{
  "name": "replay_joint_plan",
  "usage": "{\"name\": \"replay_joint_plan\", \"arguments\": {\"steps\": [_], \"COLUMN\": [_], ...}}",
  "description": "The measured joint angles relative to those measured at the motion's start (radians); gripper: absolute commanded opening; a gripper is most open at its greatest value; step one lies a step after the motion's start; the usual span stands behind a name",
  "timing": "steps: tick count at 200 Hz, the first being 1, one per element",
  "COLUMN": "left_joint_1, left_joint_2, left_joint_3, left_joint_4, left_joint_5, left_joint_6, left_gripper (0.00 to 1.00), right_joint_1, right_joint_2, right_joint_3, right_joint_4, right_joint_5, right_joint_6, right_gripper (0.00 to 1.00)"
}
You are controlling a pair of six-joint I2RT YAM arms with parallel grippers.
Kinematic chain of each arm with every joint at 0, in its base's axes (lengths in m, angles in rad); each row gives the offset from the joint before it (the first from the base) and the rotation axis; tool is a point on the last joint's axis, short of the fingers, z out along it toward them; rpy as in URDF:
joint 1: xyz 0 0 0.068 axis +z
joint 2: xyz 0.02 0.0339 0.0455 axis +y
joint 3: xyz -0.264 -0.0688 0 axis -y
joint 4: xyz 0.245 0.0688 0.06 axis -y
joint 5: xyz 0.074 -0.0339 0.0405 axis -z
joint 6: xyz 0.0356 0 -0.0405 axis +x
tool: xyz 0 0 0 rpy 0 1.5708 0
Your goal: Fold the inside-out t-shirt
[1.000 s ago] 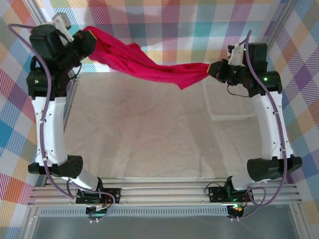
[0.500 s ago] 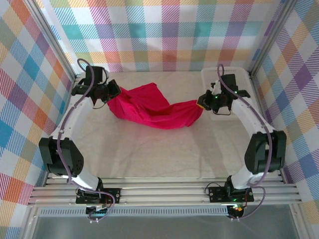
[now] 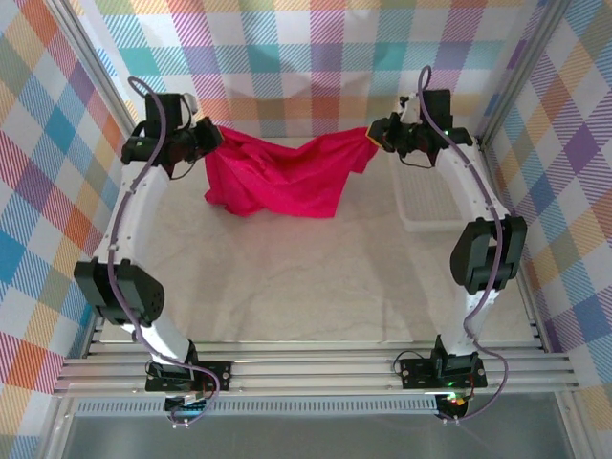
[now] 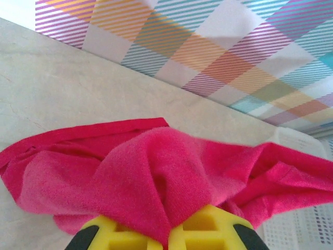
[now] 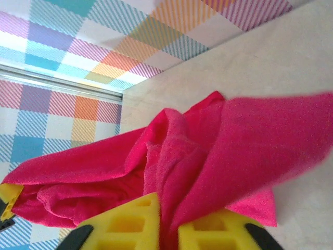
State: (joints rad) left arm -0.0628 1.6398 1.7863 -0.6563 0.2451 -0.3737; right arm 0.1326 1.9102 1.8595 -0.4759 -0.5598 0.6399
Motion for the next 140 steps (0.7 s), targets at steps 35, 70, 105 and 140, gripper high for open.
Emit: {"name": "replay_joint_plan", "arguments": {"steps": [35, 70, 105, 140], "left_joint_1": [-0.054, -0.248, -0.287, -0.356], "left_joint_2": [-0.27, -0.443, -0.544, -0.542], "left_joint_3": [-0.367, -0.778, -1.006, -1.018], "left_joint_4": [0.113, 0.212, 0.224, 0.308], "left_joint_5": [0.004, -0.016, -0.064, -0.094], "left_joint_6": [-0.05, -0.132, -0.22, -0.27], "left_gripper": [0.0, 0.0, 0.0, 0.23], "right_joint_1": [0.0, 0.021, 0.124, 0.294], "right_joint_2": [-0.13, -0.147, -0.156, -0.162], "right_joint_3": [-0.316, -0.5, -0.472, -0.502], "right_joint_4": [0.005, -0.051, -0.068, -0.002], "right_joint_5": [0.04, 0.106, 0.144, 0.126], "right_joint_6": [-0.029, -0.042, -0.055, -0.012], "right_gripper": [0.56, 0.52, 0.5, 0.56]}}
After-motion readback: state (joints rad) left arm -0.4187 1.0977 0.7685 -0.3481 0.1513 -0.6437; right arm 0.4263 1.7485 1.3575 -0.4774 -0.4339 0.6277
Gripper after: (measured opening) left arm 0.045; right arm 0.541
